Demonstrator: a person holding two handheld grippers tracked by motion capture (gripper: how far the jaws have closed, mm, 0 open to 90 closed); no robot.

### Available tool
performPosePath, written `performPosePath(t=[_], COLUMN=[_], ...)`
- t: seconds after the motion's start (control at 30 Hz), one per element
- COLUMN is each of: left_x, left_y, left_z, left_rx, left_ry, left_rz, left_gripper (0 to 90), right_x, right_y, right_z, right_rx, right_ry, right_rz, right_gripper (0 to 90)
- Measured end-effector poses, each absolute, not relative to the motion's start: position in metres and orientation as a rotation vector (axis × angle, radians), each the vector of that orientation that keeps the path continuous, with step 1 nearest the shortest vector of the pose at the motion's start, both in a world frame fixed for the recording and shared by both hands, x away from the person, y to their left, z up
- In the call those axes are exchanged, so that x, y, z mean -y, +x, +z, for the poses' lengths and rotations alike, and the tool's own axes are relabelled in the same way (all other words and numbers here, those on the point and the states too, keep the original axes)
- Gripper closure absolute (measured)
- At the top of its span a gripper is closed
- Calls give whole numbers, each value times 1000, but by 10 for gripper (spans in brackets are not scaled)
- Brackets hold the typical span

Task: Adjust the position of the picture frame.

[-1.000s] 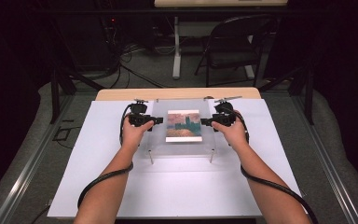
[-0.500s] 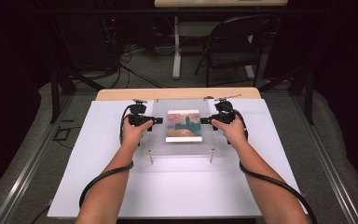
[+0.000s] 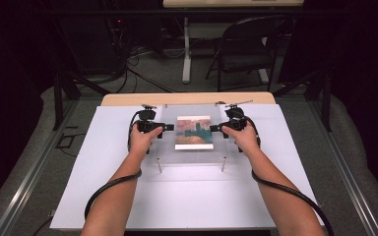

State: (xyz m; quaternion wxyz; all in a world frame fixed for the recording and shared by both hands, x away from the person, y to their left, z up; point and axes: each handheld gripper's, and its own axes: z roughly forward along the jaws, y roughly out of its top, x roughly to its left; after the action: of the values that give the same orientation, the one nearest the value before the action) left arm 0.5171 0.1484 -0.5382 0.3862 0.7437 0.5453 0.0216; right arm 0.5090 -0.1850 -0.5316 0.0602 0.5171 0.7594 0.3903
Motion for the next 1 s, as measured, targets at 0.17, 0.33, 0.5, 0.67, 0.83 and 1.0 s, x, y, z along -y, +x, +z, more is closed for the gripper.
performPosePath(t=[0.17, 0.33, 0.5, 0.67, 0.83, 1.0], left_x=[-146, -147, -146, -146, -146, -146], left_y=[521, 523, 522, 522, 522, 523], left_z=[-540, -542, -544, -543, -544, -543], left_rx=[-1397, -1399, -1399, -1408, -1408, -1410], left_ry=[1888, 1874, 1862, 1867, 1859, 1860], left_rz=[40, 2, 6, 0, -5, -17], left_gripper=[203, 189, 187, 187, 187, 188], right_x=[185, 186, 186, 186, 188, 188], right_y=[510, 513, 514, 515, 516, 517], right_z=[-533, -535, -535, -536, -538, -539], right_rx=[-2308, -2322, -2322, -2323, -2320, -2324], right_ry=[1573, 1582, 1585, 1608, 1632, 1662], right_rz=[1185, 1203, 1202, 1203, 1230, 1251], right_gripper=[236, 213, 210, 207, 207, 215])
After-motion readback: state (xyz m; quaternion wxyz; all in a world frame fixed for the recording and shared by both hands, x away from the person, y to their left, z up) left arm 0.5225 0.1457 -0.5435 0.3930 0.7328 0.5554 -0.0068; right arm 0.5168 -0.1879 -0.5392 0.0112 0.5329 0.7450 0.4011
